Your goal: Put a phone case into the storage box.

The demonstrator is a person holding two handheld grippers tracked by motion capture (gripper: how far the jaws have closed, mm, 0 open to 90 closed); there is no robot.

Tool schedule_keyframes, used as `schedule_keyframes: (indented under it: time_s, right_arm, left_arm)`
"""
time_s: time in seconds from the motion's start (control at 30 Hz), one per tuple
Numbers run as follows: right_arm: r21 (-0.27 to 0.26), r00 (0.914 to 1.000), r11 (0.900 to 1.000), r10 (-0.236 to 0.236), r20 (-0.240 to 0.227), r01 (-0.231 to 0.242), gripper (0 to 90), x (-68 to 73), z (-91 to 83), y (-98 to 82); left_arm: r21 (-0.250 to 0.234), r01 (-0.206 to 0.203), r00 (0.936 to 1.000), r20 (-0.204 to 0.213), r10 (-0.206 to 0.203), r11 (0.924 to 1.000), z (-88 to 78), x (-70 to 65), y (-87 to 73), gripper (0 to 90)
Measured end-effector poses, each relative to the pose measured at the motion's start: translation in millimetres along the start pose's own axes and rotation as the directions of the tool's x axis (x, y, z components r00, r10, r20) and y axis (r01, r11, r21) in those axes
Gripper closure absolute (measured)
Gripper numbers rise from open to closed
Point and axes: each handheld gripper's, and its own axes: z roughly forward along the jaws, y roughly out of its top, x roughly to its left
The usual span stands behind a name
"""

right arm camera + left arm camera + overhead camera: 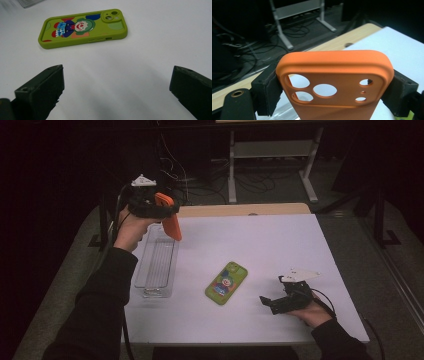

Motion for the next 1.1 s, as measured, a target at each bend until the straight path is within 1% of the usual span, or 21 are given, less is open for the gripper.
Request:
schedule_keyframes:
  time_s: [0.07, 0.1, 0.2, 0.23, 0.27, 0.3, 0.33, 0.4, 0.47, 0.53, 0.57, 0.6, 0.63, 0.7, 0.73, 0.8, 0.9, 0.97, 1.0, 1.07, 1.1]
  right_arm:
    - [-0.002, 1.0, 1.0, 0.003, 0.0, -0.003, 0.0, 0.5, -0.1, 0.3]
    - [-0.002, 1.0, 1.0, 0.002, 0.001, -0.002, 0.0, 0.6, 0.0, 0.4]
    - [-0.007, 1.0, 1.0, -0.004, 0.0, 0.004, 0.0, 0.6, 0.1, 0.7]
    - [-0.008, 1.0, 1.0, -0.005, 0.0, 0.005, 0.0, 0.6, 0.1, 0.8]
    - [-0.01, 1.0, 1.0, -0.005, 0.0, 0.005, 0.0, 0.7, 0.1, 0.8]
    - [-0.014, 1.0, 1.0, -0.005, -0.001, 0.005, 0.0, 0.8, 0.3, 0.8]
    - [-0.016, 1.0, 1.0, -0.005, -0.002, 0.005, 0.0, 0.6, 0.1, 0.7]
    - [-0.016, 1.0, 1.0, -0.005, -0.001, 0.005, 0.0, 0.3, -0.3, 0.8]
    - [-0.015, 1.0, 1.0, 0.001, -0.002, -0.001, 0.0, 0.3, -1.0, 1.0]
    - [-0.014, 1.0, 1.0, 0.003, -0.001, -0.003, 0.0, 0.1, -1.6, 1.1]
    - [-0.014, 1.0, 1.0, 0.006, -0.002, -0.006, 0.0, 0.2, -1.9, 1.2]
    - [-0.015, 1.0, 1.0, 0.007, -0.002, -0.007, 0.0, 0.1, -2.0, 1.3]
    - [-0.019, 1.0, 1.0, 0.006, -0.001, -0.006, 0.0, -0.2, -2.1, 1.4]
    - [-0.022, 1.0, 1.0, 0.004, 0.0, -0.004, 0.0, -0.8, -2.2, 1.4]
    - [-0.024, 1.0, 1.0, 0.002, 0.0, -0.002, 0.0, -0.9, -2.3, 1.5]
    - [-0.027, 1.0, 1.0, 0.003, -0.003, -0.003, 0.0, -0.8, -2.4, 1.5]
    - [-0.027, 1.0, 1.0, 0.0, -0.002, 0.0, 0.0, -0.6, -3.1, 2.0]
    - [-0.03, 1.0, 1.0, 0.0, -0.003, 0.0, 0.0, -0.7, -3.3, 2.2]
    - [-0.029, 1.0, 1.0, 0.005, -0.002, -0.005, 0.0, -0.2, -3.4, 2.5]
    - [-0.031, 1.0, 1.0, 0.003, -0.003, -0.003, 0.0, -0.4, -3.5, 2.5]
    - [-0.03, 1.0, 1.0, 0.006, -0.002, -0.006, 0.0, -0.2, -3.6, 2.6]
  left_arm:
    - [-0.001, 0.011, 0.9994, -0.034, -0.011, 0.9999, 2.4, 6.1, -0.8, 15.5]
    - [0.007, 0.012, 0.9988, -0.048, -0.012, 0.9999, 3.5, 9.3, -1.3, 15.5]
    - [0.014, 0.03, 0.995, -0.096, -0.028, 0.9995, 8.9, 15.8, -3.7, 15.5]
    - [0.021, 0.036, 0.9923, -0.119, -0.034, 0.9991, 11.4, 18.2, -4.8, 15.4]
    - [0.024, 0.036, 0.9912, -0.128, -0.033, 0.999, 13.0, 19.8, -5.6, 15.4]
    - [0.026, 0.047, 0.9878, -0.15, -0.042, 0.9986, 15.9, 21.9, -7.1, 15.4]
    - [0.033, 0.047, 0.9863, -0.16, -0.041, 0.9983, 17.4, 23.8, -7.9, 15.4]
    - [0.036, 0.079, 0.9799, -0.186, -0.071, 0.9962, 23.4, 28.0, -10.7, 15.4]
    - [0.041, 0.097, 0.9741, -0.209, -0.086, 0.9944, 28.0, 29.8, -12.9, 15.3]
    - [0.058, 0.1, 0.9644, -0.252, -0.082, 0.9933, 33.1, 32.0, -15.8, 15.3]
    - [0.048, 0.116, 0.9606, -0.259, -0.1, 0.9921, 36.5, 32.7, -17.7, 15.3]
    - [0.053, 0.125, 0.9569, -0.27, -0.106, 0.9908, 39.2, 33.8, -19.5, 15.2]
    - [0.061, 0.135, 0.9506, -0.29, -0.112, 0.989, 42.8, 34.5, -22.2, 15.2]
    - [0.074, 0.149, 0.9442, -0.307, -0.119, 0.9861, 47.7, 35.6, -26.4, 15.1]
    - [0.084, 0.16, 0.9408, -0.315, -0.126, 0.9835, 50.5, 36.2, -28.6, 15.1]
    - [0.088, 0.172, 0.9327, -0.335, -0.133, 0.9812, 55.5, 37.0, -33.2, 15.0]
    - [0.115, 0.174, 0.9294, -0.348, -0.124, 0.978, 63.4, 37.2, -38.9, 14.9]
    - [0.132, 0.18, 0.929, -0.349, -0.124, 0.9748, 68.0, 37.2, -41.7, 14.8]
    - [0.137, 0.176, 0.929, -0.35, -0.119, 0.9748, 70.1, 36.9, -42.7, 14.8]
    - [0.149, 0.179, 0.9238, -0.366, -0.114, 0.9727, 74.3, 35.8, -44.5, 14.7]
    - [0.153, 0.179, 0.9223, -0.37, -0.111, 0.9719, 76.4, 35.7, -45.2, 14.7]
